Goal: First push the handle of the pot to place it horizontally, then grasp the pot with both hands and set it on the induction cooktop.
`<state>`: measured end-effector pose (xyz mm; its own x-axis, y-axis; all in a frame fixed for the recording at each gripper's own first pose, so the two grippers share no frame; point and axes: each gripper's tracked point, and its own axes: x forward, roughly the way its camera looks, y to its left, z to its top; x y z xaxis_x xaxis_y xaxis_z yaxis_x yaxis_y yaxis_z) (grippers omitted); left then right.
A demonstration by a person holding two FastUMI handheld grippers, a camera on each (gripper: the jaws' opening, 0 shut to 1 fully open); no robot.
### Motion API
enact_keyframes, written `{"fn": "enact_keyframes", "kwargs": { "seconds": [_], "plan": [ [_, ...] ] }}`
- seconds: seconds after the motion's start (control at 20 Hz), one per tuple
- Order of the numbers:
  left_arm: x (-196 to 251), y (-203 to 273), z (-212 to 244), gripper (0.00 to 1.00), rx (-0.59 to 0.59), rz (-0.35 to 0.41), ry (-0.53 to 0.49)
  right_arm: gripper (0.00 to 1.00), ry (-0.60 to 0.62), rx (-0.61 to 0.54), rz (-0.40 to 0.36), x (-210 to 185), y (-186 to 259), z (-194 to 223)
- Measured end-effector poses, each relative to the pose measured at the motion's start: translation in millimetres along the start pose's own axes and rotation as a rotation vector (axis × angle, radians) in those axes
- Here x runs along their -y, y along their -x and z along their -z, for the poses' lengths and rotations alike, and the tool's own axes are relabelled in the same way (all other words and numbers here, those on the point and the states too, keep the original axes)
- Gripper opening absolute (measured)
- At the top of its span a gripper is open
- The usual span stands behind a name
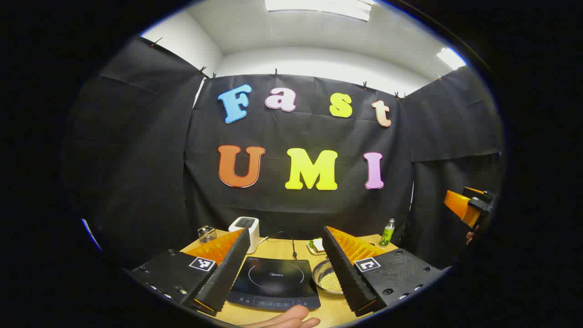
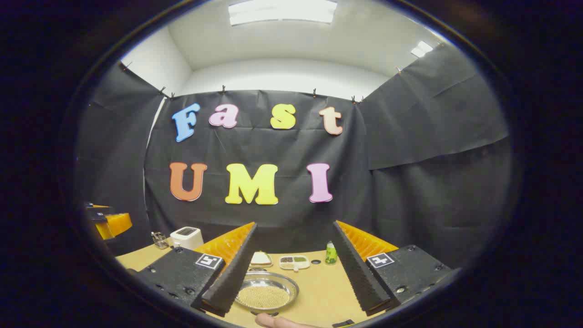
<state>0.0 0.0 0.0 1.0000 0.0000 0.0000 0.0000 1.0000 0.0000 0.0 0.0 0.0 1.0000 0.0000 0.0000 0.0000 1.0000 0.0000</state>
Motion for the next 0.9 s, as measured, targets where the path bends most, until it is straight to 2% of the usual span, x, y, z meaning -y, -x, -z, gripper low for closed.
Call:
{"fn": "enact_keyframes", "kwargs": {
  "seconds": [0.05, 0.2, 0.5, 0.9],
  "plan": [
    [-2, -1, 0, 0.95, -0.001, -0.010, -0.013, 0.96, -0.004, 0.001, 0.004, 2, -1, 0],
    [-14, -5, 3, 0.95, -0.007, -0.056, -0.035, 0.96, -0.018, 0.010, 0.017, 11, -3, -2],
    [-20, -2, -12, 0.95, 0.045, -0.084, -0.015, 0.96, -0.021, -0.006, 0.022, 21, -11, 8],
    [-10, -4, -6, 0.95, 0.053, -0.069, -0.052, 0.96, -0.057, -0.103, 0.025, 29, -34, 46]
  ]
}}
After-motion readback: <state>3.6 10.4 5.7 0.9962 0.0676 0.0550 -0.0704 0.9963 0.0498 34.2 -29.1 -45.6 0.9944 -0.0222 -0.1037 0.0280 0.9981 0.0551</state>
